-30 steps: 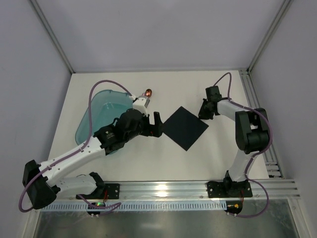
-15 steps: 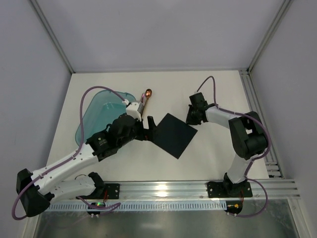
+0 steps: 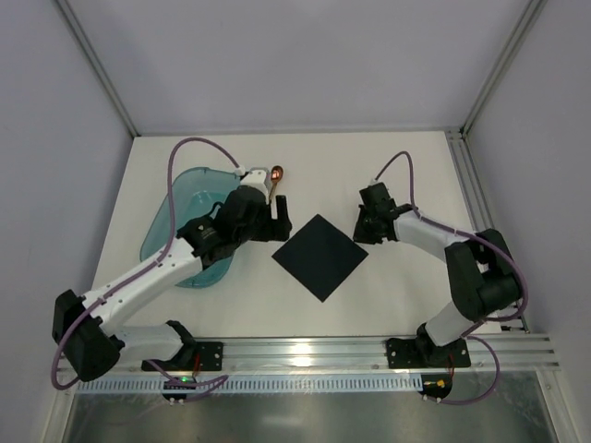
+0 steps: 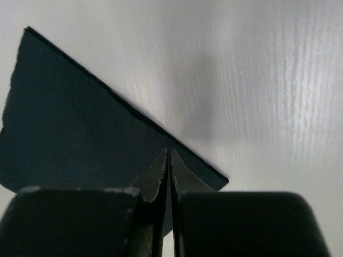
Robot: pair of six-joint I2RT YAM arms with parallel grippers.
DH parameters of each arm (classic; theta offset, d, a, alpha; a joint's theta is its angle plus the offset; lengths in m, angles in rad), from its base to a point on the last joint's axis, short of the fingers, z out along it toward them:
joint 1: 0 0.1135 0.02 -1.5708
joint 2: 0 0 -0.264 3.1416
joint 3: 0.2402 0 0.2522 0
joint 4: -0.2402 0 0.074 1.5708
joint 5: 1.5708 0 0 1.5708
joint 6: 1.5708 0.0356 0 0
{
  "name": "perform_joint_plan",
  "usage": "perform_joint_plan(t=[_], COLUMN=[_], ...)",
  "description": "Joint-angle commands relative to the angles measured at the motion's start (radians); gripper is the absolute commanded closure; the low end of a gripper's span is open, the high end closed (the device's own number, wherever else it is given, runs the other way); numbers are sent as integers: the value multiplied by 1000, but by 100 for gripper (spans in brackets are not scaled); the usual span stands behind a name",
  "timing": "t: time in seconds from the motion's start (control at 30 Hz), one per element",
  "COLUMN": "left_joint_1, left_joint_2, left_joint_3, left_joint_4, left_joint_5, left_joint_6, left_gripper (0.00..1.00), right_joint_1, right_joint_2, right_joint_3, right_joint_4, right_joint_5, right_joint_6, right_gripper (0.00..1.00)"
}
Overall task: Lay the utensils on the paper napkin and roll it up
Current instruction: Move the napkin to the center of the board, then pick up the utensils from the container.
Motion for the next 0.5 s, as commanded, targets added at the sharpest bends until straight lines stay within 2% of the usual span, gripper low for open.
perform_joint_plan(t=[0.0, 0.1, 0.23, 0.43, 0.47], left_joint_1=[100, 135, 209, 232, 231], left_joint_2=[92, 175, 314, 587, 659], left_joint_3=[119, 182, 316, 604, 679], left_joint_4=[-72, -58, -75, -168, -197], left_joint_5=[66, -4, 26, 12, 9], left_joint_6=[47, 110, 174, 314, 331], left_gripper=[26, 25, 30, 48, 59], right_joint_1=[6, 6, 6, 6, 6], right_joint_2=[-175, -307, -474, -629, -643], right_joint_3=[-2, -26, -89, -150, -153], right_joint_4=[-43, -42, -37, -43, -57], right_joint_5=[22, -19, -96, -186, -185], right_joint_6=[-23, -58, -78, -90, -98], right_gripper=[96, 94, 91, 91, 91])
